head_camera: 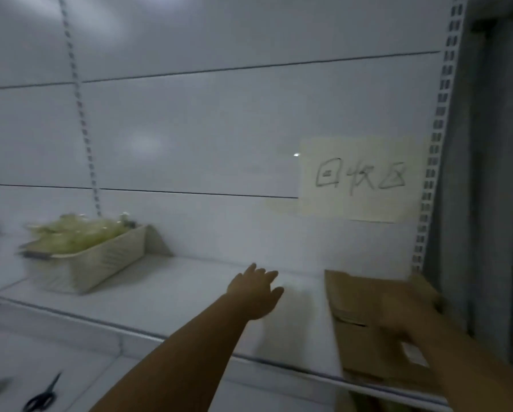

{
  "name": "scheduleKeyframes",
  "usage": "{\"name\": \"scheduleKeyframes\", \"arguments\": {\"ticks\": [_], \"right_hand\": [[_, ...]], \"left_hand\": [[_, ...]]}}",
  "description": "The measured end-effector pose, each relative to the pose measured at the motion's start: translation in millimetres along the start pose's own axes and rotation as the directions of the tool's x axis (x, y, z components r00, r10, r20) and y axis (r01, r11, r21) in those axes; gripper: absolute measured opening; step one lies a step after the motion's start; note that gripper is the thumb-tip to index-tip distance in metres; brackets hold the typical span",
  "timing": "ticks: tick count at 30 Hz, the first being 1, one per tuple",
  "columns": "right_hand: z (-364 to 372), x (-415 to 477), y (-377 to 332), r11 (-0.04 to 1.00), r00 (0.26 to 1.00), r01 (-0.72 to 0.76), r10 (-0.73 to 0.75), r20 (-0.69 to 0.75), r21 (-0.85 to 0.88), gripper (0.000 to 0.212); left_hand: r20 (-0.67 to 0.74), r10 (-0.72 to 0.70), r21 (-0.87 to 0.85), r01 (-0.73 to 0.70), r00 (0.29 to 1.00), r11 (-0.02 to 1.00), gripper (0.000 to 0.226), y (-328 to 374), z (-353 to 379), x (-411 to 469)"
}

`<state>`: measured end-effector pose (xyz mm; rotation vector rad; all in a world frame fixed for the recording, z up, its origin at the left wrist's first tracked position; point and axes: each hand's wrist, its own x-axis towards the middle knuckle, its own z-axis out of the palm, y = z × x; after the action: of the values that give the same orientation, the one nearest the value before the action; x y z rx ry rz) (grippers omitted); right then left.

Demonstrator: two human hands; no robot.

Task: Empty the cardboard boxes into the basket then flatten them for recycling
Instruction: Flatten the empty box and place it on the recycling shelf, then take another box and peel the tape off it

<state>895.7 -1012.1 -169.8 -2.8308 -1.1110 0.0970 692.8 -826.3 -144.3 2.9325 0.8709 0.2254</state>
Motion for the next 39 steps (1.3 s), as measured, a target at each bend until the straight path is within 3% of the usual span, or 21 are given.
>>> {"name": "scheduleKeyframes", "arguments": {"ticks": [3, 5, 8, 10, 14, 17, 24, 29, 34, 39], "right_hand": [[-10, -4, -108, 0.986, 0.989, 0.073, -0.09, -0.114, -0.147, 0.044], [-7, -26, -205, 0.951, 0.956, 0.266, -0.282, -0.086, -0.16, 0.051], [10, -74, -357, 0.768, 0.774, 0.627, -0.633, -0.008, -0.13, 0.056], [24, -109, -441, 0.638, 0.639, 0.768, -0.769, 0.013, -0.057, 0.057], [50, -167, -553, 0.446, 0.446, 0.895, -0.893, 0.05, -0.021, 0.06], [63, -186, -605, 0.348, 0.353, 0.935, -0.933, 0.069, -0.073, 0.061], [84, -165, -711, 0.257, 0.264, 0.963, -0.961, 0.086, -0.083, 0.061], [84, -129, -789, 0.225, 0.225, 0.974, -0.974, 0.026, -0.015, 0.063], [86, -93, -867, 0.186, 0.186, 0.982, -0.982, 0.017, -0.012, 0.054], [90, -66, -945, 0.171, 0.172, 0.984, -0.985, 0.025, -0.04, 0.06]], "left_hand": [[-0.076, -0.125, -0.005, 0.125, 0.989, 0.992, 0.053, -88, -36, -52], [-0.124, -0.221, 0.057, 0.229, 0.967, 0.972, 0.051, -154, -58, -95], [-0.159, -0.393, 0.104, 0.411, 0.906, 0.905, 0.053, -258, -86, -164], [-0.147, -0.492, 0.091, 0.507, 0.858, 0.857, 0.056, -320, -99, -212], [-0.144, -0.647, 0.119, 0.663, 0.748, 0.739, 0.061, -416, -115, -298], [-0.143, -0.72, 0.143, 0.734, 0.68, 0.664, 0.062, -462, -122, -340], [-0.161, -0.746, 0.143, 0.764, 0.646, 0.63, 0.06, -540, -126, -352], [-0.159, -0.735, 0.14, 0.752, 0.659, 0.644, 0.058, -609, -129, -332], [-0.135, -0.747, 0.269, 0.749, 0.651, 0.605, 0.057, -687, -133, -325], [-0.146, -0.757, 0.235, 0.765, 0.637, 0.6, 0.056, -762, -155, -326]]}}
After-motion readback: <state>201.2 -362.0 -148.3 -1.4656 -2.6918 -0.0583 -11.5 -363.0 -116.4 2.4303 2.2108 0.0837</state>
